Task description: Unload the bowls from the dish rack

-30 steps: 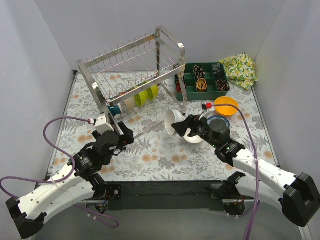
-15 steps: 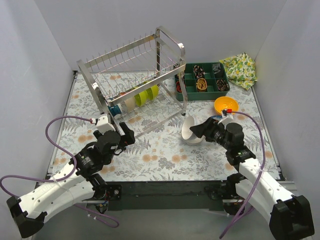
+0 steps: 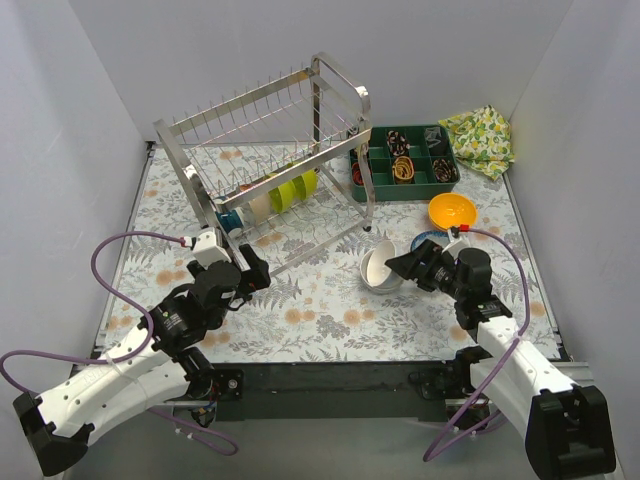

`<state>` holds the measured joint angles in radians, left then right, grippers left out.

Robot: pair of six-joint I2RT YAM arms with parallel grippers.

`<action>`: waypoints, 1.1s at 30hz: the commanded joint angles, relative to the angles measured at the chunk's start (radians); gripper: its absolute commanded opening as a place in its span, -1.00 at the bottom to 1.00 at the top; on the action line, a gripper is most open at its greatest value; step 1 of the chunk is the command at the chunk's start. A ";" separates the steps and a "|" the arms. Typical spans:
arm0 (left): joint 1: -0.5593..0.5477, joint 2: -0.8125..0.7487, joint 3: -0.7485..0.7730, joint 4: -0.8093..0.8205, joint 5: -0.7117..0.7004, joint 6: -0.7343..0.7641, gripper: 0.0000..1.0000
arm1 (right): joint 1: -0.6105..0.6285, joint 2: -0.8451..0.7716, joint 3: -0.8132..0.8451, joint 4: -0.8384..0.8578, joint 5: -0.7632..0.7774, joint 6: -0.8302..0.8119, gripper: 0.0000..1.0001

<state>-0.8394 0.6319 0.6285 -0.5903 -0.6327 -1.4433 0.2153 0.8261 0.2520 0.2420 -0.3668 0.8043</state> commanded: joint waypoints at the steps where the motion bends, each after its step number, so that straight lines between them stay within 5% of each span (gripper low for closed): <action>1: 0.006 0.003 -0.004 0.012 -0.002 0.011 0.94 | -0.002 -0.027 0.062 -0.053 -0.021 -0.081 0.38; 14: 0.006 0.009 -0.004 0.021 0.007 0.012 0.95 | -0.002 -0.009 0.251 -0.336 0.049 -0.275 0.94; 23: 0.006 0.005 -0.006 0.020 0.007 0.014 0.94 | 0.047 0.001 0.380 -0.493 0.187 -0.381 0.93; 33: 0.006 0.002 -0.004 0.020 0.007 0.012 0.94 | 0.389 0.099 0.579 -0.713 0.655 -0.418 0.82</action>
<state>-0.8394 0.6403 0.6285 -0.5892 -0.6197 -1.4429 0.4927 0.8669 0.7322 -0.3553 0.0467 0.4133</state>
